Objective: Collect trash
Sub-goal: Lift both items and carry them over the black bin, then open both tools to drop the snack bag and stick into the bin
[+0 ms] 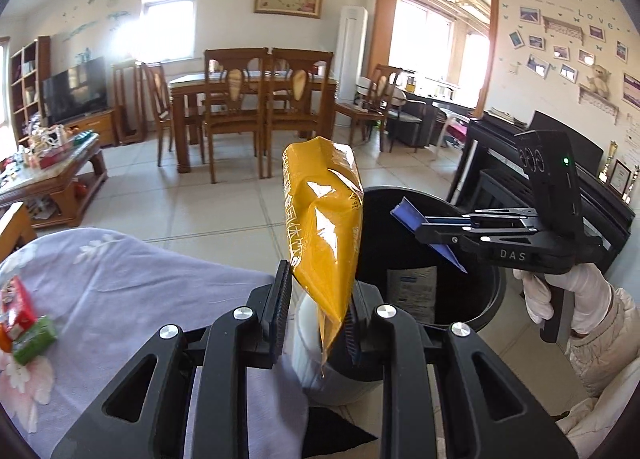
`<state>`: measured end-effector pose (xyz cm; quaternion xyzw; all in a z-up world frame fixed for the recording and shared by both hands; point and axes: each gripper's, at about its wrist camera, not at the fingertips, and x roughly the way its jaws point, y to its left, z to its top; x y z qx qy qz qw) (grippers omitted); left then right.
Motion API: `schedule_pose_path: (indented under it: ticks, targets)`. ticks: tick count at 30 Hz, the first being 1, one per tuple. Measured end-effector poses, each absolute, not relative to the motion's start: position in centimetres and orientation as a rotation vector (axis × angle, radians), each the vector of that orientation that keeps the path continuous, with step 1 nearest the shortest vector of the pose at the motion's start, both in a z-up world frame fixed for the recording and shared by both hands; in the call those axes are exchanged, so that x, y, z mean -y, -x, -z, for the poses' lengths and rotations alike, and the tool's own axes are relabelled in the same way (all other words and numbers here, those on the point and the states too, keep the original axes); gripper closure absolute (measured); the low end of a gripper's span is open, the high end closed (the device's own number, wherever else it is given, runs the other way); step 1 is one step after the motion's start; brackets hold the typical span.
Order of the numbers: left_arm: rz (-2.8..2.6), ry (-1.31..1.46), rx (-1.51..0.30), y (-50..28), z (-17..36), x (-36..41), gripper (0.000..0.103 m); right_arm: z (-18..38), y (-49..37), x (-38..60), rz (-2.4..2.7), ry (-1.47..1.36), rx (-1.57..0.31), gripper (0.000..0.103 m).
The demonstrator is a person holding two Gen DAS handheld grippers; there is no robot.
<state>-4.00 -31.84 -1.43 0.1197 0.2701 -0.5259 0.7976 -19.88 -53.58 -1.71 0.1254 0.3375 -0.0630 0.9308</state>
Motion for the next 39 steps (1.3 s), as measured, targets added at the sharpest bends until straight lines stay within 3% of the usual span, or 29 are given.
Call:
schedule_pose_path:
  ticks: [18, 34, 36, 38, 39]
  targets:
    - [1.293, -0.346, -0.729, 7.4, 7.3, 41.7, 0.079, 6.0, 25.8, 62.7, 0.298, -0.417, -0.676, 0.088]
    - [1.297, -0.422, -0.763, 9.1, 9.9, 43.9, 0.076, 7.9, 26.8, 64.6, 0.327, -0.458, -0.685, 0.087]
    - [1.292, -0.425, -0.761, 9.2, 9.8, 43.9, 0.076, 7.9, 26.7, 64.5, 0.329, -0.452, -0.684, 0.085]
    - [1.288, -0.432, -0.761, 9.4, 9.7, 44.3, 0.075, 7.6, 26.7, 64.2, 0.338, -0.443, -0.677, 0.076]
    - [1.289, -0.434, -0.760, 9.4, 9.7, 44.3, 0.074, 7.3, 26.6, 63.8, 0.352, -0.434, -0.673, 0.059]
